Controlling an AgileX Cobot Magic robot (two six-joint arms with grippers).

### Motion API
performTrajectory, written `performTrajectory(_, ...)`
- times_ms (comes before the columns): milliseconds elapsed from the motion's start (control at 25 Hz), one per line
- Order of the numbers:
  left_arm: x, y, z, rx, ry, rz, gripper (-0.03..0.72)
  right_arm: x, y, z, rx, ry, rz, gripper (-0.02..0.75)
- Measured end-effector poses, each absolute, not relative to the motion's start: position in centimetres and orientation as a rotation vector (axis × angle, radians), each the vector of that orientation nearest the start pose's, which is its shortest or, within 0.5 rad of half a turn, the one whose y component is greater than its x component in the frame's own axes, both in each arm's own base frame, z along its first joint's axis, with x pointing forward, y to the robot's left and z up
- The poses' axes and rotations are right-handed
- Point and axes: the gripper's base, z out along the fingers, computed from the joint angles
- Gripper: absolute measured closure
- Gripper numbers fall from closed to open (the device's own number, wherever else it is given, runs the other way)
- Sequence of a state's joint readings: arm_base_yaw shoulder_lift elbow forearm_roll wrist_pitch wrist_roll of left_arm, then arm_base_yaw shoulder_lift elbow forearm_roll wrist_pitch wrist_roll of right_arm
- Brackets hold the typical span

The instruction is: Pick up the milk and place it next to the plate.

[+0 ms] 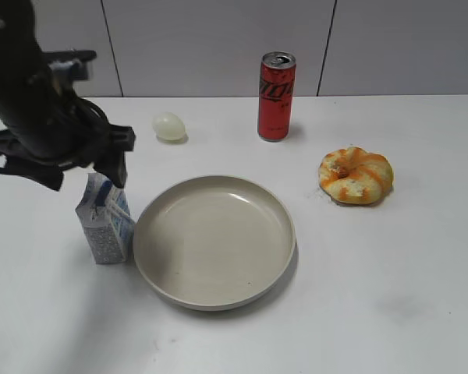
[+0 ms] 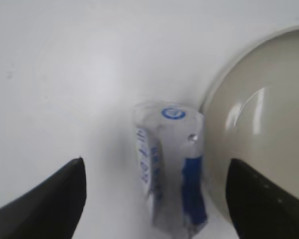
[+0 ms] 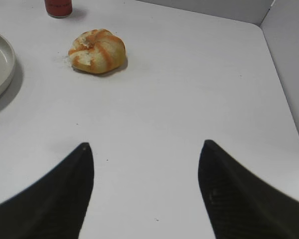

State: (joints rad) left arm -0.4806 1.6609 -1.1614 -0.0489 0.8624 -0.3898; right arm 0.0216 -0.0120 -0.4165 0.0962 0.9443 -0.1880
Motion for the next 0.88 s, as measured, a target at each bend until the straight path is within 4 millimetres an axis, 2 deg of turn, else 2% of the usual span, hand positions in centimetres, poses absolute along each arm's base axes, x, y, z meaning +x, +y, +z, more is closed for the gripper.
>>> performTrajectory(120,28.5,-11.9,26.6,0.119,2.841,-0.271,0.025,0.7,0.7,26.3,-0.202,1.986,0.007,0.238)
performTrajectory(280,27.1,-6.7,29.5,0.161,2.846,-0.209,0.035,0.7,0.7,26.3,-0.202,1.986,0.007,0.238)
performTrajectory(520,23.8,-1.2,33.2,0.117,2.800,-0.131,0.057,0.7,0.7,26.3,-0.202,1.986,0.007,0.238)
performTrajectory(640,21.2,0.0,34.0,0.075,2.748,-0.133,0.064,0.7,0.7,26.3,-0.202,1.986,0.007,0.238)
performTrajectory(800,15.9,-1.1,33.2,0.066,2.668,-0.266,0.075,0.7,0.7,26.3,-0.202,1.986,0.007,0.238)
performTrajectory(880,13.3,-1.4,32.3,0.066,2.623,-0.280,0.081,0.7,0.7,26.3,-0.202,1.986,0.007,0.238)
